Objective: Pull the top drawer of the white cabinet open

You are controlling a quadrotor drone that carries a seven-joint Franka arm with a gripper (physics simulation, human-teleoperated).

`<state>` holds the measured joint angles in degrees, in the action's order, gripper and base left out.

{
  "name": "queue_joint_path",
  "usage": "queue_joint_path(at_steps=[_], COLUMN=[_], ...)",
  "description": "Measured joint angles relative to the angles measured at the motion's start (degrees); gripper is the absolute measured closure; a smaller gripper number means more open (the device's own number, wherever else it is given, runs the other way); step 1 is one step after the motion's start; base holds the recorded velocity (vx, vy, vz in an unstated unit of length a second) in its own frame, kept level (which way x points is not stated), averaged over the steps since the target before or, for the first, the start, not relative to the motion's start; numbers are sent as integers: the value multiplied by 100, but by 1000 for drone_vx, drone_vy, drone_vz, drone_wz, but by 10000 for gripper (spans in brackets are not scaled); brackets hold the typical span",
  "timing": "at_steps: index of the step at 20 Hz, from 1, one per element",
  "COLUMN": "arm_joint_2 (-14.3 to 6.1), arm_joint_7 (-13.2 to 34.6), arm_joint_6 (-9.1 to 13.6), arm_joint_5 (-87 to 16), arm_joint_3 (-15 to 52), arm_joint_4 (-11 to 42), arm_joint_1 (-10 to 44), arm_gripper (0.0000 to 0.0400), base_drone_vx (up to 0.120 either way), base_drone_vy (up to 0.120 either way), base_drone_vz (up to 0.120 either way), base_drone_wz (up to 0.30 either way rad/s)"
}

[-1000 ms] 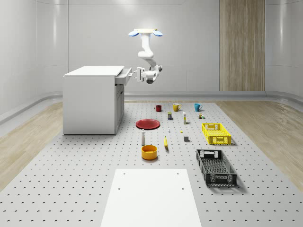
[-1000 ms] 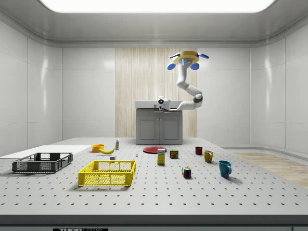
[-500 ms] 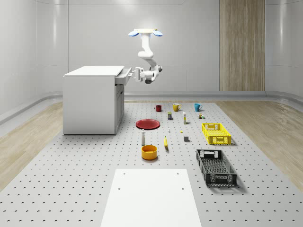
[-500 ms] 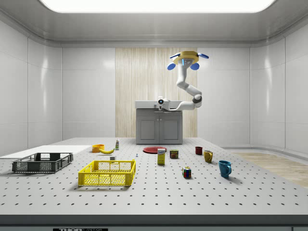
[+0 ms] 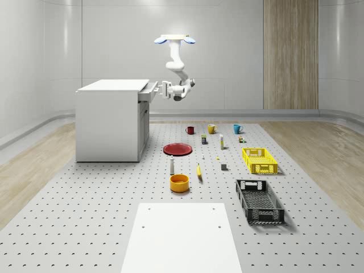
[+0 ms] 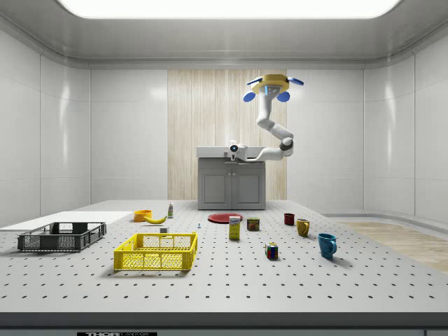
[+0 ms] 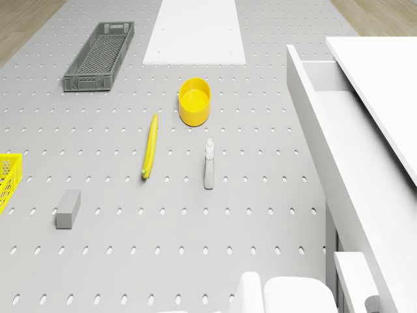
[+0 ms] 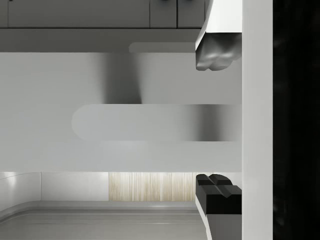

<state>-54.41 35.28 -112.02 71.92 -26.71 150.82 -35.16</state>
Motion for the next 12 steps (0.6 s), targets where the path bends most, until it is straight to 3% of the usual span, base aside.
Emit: queue_joint_path(at_steps=[7, 12], arm_joint_2=[62, 94], arm_joint_7=[-48, -73], arm_joint_6=[-122, -162], arm_joint_5=[160, 232], arm_joint_3=[135, 195], arm_joint_4=[0, -2], arm_joint_1=[-67, -82], arm_gripper=[95, 227], base_drone_vx=[0, 0], base_drone_vy=[0, 0], base_drone_vz=[0, 0], base_drone_wz=[0, 0])
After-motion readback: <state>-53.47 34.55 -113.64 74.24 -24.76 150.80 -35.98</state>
